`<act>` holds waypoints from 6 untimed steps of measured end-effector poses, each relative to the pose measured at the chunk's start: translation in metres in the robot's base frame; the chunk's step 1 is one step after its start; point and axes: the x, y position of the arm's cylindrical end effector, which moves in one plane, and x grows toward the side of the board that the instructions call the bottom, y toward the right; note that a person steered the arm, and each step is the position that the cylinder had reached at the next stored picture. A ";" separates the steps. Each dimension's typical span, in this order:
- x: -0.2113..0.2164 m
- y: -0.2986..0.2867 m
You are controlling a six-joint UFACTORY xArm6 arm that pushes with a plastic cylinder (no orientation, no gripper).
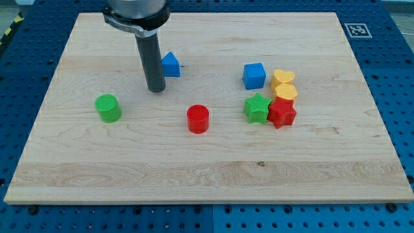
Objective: Slightly move the blue triangle to the right side of the board
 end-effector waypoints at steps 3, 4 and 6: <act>-0.018 -0.018; -0.031 -0.018; -0.038 -0.018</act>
